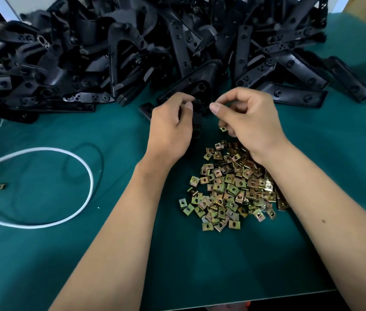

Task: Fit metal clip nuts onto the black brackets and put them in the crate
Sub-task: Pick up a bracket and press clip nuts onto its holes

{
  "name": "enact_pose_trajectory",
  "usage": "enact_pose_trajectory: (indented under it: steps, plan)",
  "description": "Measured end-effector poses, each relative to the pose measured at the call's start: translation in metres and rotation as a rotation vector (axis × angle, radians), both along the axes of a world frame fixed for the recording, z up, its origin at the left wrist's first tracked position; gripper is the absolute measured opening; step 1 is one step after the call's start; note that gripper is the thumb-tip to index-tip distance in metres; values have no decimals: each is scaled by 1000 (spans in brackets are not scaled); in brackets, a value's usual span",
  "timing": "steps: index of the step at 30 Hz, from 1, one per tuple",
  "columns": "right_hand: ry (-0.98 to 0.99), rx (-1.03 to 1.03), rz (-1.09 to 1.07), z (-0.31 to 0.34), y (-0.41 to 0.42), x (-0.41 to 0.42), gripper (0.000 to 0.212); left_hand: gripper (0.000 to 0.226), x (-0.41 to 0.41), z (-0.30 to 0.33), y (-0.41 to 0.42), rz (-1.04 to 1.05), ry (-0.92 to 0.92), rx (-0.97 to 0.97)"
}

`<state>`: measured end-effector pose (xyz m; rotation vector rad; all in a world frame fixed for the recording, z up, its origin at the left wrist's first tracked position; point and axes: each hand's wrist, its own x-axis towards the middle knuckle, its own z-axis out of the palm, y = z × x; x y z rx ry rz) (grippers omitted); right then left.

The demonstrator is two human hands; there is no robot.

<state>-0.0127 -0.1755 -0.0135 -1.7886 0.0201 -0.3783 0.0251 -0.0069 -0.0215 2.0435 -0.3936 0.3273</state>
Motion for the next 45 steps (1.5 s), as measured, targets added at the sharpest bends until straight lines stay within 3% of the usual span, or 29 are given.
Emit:
enact_pose_trajectory:
  steps: [7,12,21,31,33,38,42,45]
  plan:
    - [57,201,78,3,5,-3,3,25,-2,0,0,-19,-57,-38]
    - [95,225,103,3,6,-3,15,24,-4,1,-1,-58,-142,33]
    - [146,305,124,4,7,-4,19,26,-1,0,-1,-51,-207,55]
    - [165,253,193,4,8,-4,23,27,3,-2,1,-15,-212,51]
    - [145,165,151,2,7,-4,21,27,2,-2,1,-10,-210,57]
    - [-46,-533,-45,-1,-3,-2,13,30,7,1,10,125,-213,27]
    - [-40,-786,22,-3,0,0,14,30,9,3,17,282,-187,-41]
    - [-10,-864,96,-2,4,-1,20,29,9,3,18,315,-162,-73]
